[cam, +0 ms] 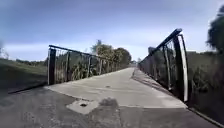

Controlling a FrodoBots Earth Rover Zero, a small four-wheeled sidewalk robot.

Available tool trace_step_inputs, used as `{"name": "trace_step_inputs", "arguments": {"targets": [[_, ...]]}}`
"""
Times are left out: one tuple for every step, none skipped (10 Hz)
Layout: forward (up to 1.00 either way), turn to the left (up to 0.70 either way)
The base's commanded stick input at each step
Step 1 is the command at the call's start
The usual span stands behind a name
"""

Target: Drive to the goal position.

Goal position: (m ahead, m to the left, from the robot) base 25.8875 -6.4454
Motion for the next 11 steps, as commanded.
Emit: {"name": "trace_step_inputs", "arguments": {"targets": [[1.00,-0.27],[1.00,-0.18],[1.00,-0.01],[1.00,0.00],[1.00,0.00],[1.00,0.00],[1.00,0.00],[1.00,0.00],[1.00,0.00],[1.00,0.00],[1.00,0.00]]}}
